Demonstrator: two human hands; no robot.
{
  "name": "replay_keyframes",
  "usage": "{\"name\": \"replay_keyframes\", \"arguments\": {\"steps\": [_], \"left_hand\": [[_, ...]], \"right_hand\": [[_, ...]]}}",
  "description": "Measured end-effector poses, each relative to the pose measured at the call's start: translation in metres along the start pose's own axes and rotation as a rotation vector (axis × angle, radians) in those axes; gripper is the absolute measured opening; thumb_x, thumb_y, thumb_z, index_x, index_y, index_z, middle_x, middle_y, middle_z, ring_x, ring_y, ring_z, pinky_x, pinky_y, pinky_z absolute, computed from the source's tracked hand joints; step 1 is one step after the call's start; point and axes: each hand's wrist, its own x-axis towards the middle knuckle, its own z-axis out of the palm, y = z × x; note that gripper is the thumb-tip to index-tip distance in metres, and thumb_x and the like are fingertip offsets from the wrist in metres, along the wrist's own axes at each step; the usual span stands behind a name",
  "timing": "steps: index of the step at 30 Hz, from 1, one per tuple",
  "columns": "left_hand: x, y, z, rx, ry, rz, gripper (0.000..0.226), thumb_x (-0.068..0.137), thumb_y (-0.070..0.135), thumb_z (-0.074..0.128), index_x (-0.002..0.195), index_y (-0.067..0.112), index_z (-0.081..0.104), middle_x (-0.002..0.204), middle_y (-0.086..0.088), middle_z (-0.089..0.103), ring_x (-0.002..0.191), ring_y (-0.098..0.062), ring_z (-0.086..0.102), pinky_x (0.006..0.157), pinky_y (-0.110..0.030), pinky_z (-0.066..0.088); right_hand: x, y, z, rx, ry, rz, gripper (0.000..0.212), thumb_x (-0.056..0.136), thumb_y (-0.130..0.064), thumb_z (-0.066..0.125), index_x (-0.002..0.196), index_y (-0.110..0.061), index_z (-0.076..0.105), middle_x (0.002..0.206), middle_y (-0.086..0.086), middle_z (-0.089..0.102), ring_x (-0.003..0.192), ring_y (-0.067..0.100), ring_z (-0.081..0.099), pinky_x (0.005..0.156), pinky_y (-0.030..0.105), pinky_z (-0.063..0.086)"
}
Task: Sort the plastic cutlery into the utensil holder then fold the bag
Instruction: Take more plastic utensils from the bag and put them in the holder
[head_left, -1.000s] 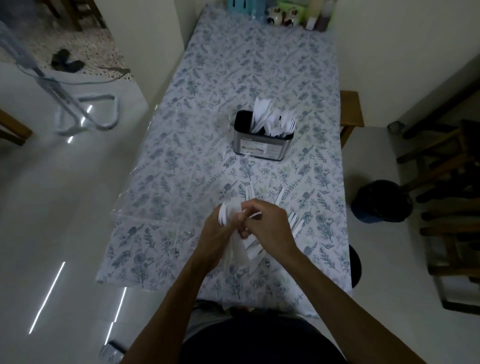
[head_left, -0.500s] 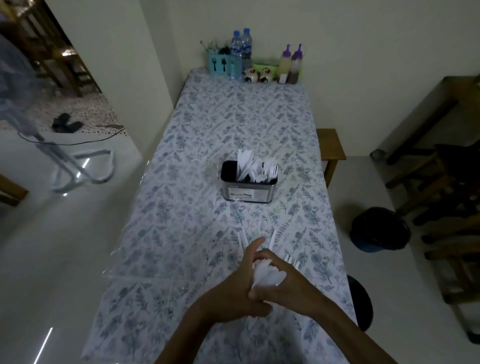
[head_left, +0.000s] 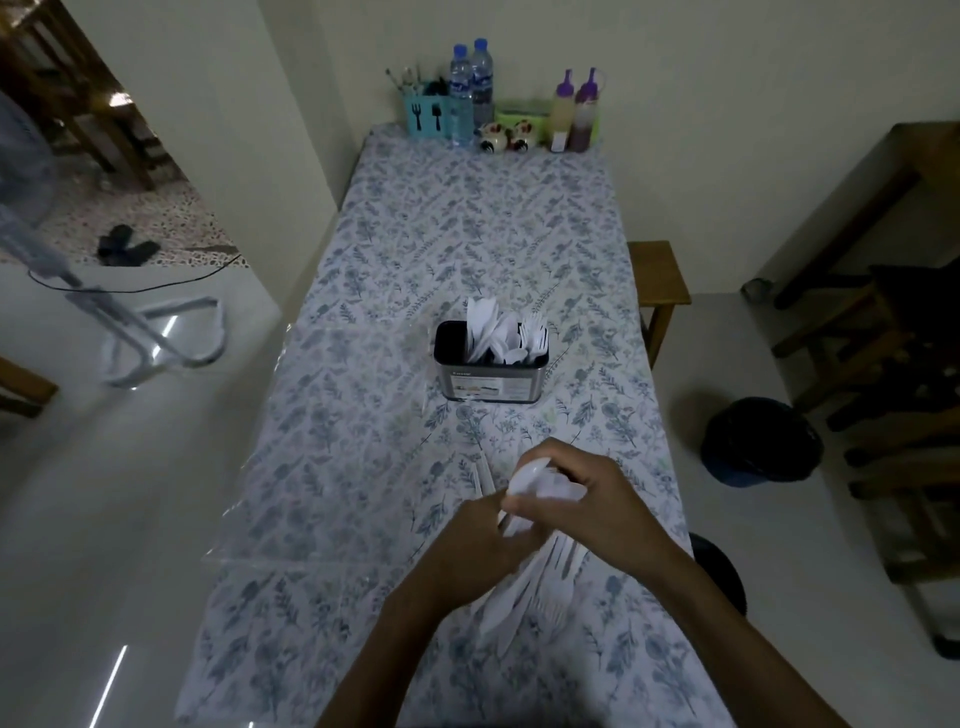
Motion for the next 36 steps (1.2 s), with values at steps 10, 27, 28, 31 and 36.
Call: {"name": "replay_keyframes", "arguments": {"steps": [10, 27, 28, 31, 36], "left_hand": [[0.041, -0.044, -0.022, -0.075, -0.193, -0.077, 0.019, 0.098, 0.039, 0.062, 0.083, 0.027, 0.066, 0.075, -0.005, 0.069, 0.064, -0.012, 0.066, 0.060, -0.027, 0.051], [0.071, -0.070, -0.026, -0.309, 0.070, 0.034, 0.071, 0.090, 0.017, 0.073, 0.144, 0.018, 0.028, 0.095, 0.000, 0.070, 0.079, -0.009, 0.070, 0.065, -0.031, 0.060], [0.072, -0.069, -0.026, -0.327, 0.107, 0.030, 0.076, 0.090, 0.013, 0.075, 0.147, 0.020, 0.026, 0.095, 0.003, 0.069, 0.078, -0.005, 0.070, 0.063, -0.026, 0.058], [0.080, -0.063, -0.022, -0.399, 0.189, 0.032, 0.080, 0.090, 0.009, 0.075, 0.148, 0.030, 0.024, 0.096, 0.005, 0.067, 0.076, 0.003, 0.069, 0.064, -0.020, 0.054], [0.097, -0.073, -0.027, -0.272, 0.099, 0.102, 0.097, 0.091, 0.016, 0.076, 0.142, 0.065, 0.008, 0.124, -0.001, 0.065, 0.111, -0.003, 0.067, 0.085, -0.014, 0.056]], "right_hand": [[0.022, 0.022, 0.021, -0.039, 0.105, 0.198, 0.036, 0.076, -0.025, 0.090, 0.102, -0.019, 0.066, 0.088, 0.003, 0.070, 0.068, 0.013, 0.064, 0.055, 0.026, 0.049], [0.060, 0.043, 0.049, -0.157, 0.369, 0.321, 0.026, 0.070, -0.019, 0.092, 0.091, -0.012, 0.078, 0.085, 0.005, 0.078, 0.081, 0.019, 0.075, 0.077, 0.042, 0.063], [0.063, 0.039, 0.047, -0.161, 0.374, 0.335, 0.020, 0.071, -0.017, 0.090, 0.088, -0.015, 0.080, 0.083, 0.004, 0.078, 0.080, 0.020, 0.075, 0.076, 0.045, 0.062], [0.072, 0.030, 0.039, -0.177, 0.355, 0.359, 0.020, 0.071, -0.021, 0.091, 0.087, -0.022, 0.080, 0.085, -0.001, 0.079, 0.082, 0.013, 0.075, 0.075, 0.035, 0.062], [0.089, 0.023, 0.021, -0.271, 0.234, 0.360, 0.019, 0.072, -0.019, 0.091, 0.087, -0.016, 0.079, 0.085, -0.003, 0.079, 0.080, 0.005, 0.074, 0.072, 0.019, 0.057]]}}
